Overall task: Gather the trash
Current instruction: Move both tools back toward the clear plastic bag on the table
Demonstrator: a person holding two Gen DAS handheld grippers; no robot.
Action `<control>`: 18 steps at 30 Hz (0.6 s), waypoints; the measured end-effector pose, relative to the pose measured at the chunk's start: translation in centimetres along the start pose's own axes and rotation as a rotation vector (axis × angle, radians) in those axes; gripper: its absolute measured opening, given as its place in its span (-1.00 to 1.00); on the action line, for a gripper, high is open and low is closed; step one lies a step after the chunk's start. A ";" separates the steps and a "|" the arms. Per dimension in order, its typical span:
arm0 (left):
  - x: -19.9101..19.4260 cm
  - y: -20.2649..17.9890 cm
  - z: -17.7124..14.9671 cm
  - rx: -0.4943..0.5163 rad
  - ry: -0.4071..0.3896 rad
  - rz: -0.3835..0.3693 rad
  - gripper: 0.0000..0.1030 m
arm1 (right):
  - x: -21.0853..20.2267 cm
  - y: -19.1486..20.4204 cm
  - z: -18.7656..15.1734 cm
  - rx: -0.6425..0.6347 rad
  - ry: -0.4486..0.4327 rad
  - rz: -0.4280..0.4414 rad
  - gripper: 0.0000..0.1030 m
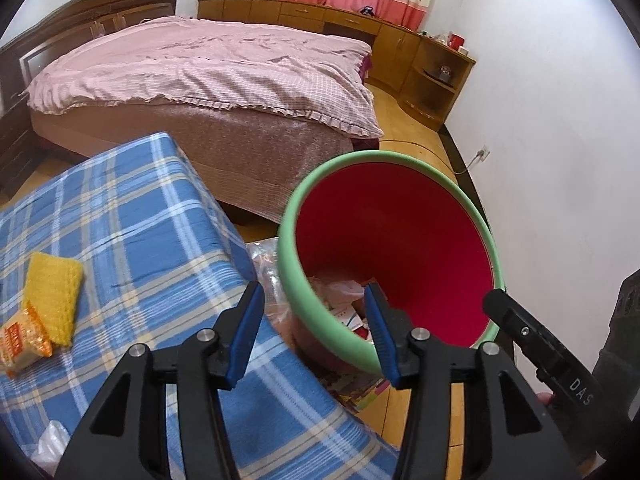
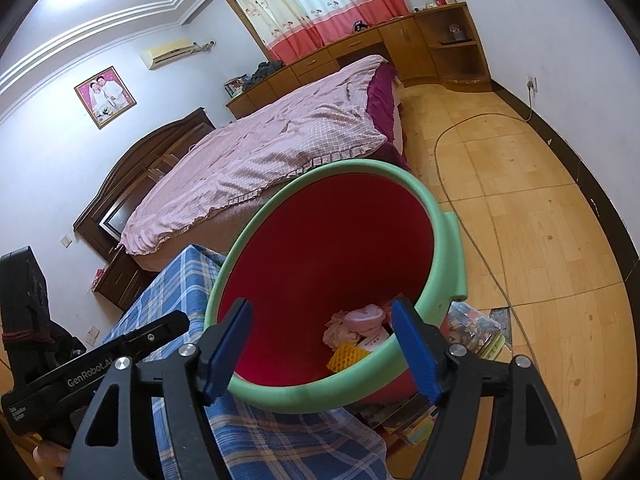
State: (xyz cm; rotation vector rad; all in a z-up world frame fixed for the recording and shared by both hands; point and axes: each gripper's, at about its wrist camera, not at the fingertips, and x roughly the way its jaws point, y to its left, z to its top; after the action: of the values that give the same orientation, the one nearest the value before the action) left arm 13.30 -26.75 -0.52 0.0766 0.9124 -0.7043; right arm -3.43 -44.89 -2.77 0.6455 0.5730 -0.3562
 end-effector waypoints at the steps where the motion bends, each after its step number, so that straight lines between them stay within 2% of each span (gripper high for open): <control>1: -0.3 0.2 -0.1 -0.002 -0.006 0.008 0.01 | 0.0 0.2 -0.1 -0.002 0.002 0.003 0.46; 12: -3.7 3.3 -1.3 -0.051 -0.035 0.074 0.01 | -0.7 3.2 -1.0 -0.048 0.015 0.046 0.57; 18: -6.2 6.0 -2.4 -0.096 -0.050 0.138 0.01 | -1.1 5.3 -2.0 -0.091 0.031 0.075 0.62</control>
State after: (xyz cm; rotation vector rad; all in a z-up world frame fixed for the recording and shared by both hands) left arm 12.68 -18.00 1.23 0.0366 0.8831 -0.5316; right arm -2.54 -39.46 -0.99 0.5840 0.5899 -0.2481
